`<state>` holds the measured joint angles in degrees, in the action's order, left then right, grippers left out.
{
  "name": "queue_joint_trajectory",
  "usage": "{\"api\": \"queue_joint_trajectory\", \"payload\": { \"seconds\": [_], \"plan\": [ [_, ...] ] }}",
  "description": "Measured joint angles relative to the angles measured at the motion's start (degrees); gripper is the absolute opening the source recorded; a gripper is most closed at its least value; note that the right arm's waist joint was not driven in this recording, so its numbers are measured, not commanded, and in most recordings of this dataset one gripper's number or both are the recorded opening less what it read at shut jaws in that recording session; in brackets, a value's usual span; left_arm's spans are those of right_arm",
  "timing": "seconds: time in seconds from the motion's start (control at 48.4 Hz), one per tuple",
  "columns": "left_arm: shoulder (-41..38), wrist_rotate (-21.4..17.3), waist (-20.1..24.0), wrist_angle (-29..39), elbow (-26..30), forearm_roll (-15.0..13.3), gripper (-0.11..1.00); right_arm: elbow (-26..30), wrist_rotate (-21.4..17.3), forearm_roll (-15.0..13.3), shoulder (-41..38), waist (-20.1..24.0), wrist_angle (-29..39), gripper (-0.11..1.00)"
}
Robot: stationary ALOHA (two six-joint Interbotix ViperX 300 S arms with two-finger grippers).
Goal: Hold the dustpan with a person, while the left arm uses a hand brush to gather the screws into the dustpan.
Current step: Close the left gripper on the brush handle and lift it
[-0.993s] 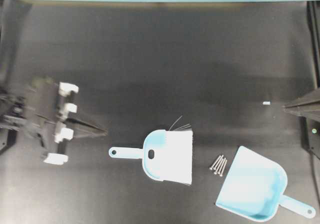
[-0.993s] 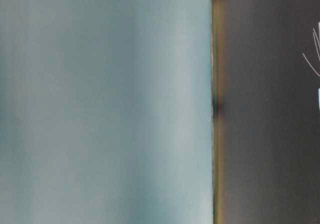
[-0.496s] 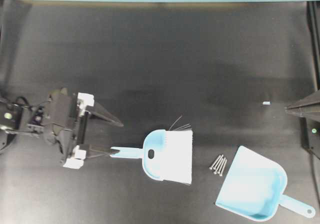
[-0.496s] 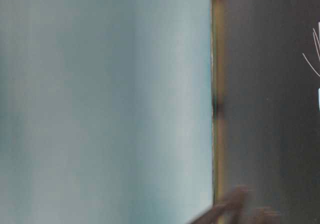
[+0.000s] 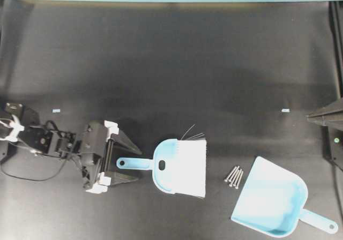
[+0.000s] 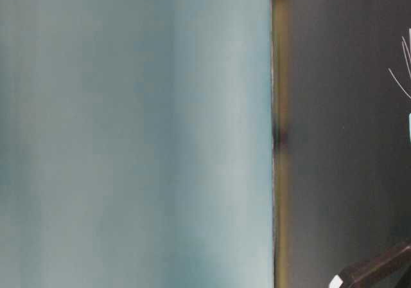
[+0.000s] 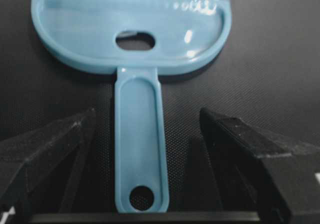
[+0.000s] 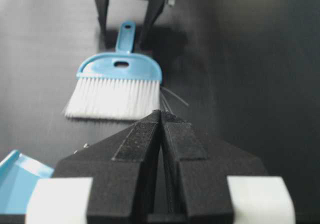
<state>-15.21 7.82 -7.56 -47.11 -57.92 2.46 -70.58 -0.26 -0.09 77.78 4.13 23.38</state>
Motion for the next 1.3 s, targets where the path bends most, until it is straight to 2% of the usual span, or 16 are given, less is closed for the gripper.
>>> {"api": "queue_joint_trajectory", "payload": {
  "seconds": [0.538, 0.62, 0.683, 0.827, 1.117, 1.303],
  "plan": [
    [-2.6, 0.0, 0.0, 7.1, 4.9, 0.0, 0.79, -0.7, -0.1, 0.0, 3.5, 0.0, 0.0, 0.00],
    [-2.6, 0.0, 0.1, 8.4, 5.4, 0.0, 0.74, -1.2, 0.0, 0.0, 4.0, 0.0, 0.1, 0.00],
    [-2.6, 0.4, 0.4, 9.5, 5.8, 0.0, 0.65, -1.6, 0.0, 0.0, 4.2, 0.0, 0.1, 0.00],
    [-2.5, 2.5, 0.9, 12.4, 6.6, -0.1, 0.31, -2.1, -0.1, 0.0, 4.8, 0.0, 0.0, 0.00],
    [2.0, 2.4, 0.6, 21.3, 7.6, 0.0, 0.31, -3.4, 0.4, -0.1, 5.2, 0.0, 1.5, 0.00],
    [8.3, -1.3, 0.4, 35.5, 11.3, 0.0, 0.31, -4.4, 1.1, -1.0, 5.5, 0.0, 2.3, 0.00]
  ]
}}
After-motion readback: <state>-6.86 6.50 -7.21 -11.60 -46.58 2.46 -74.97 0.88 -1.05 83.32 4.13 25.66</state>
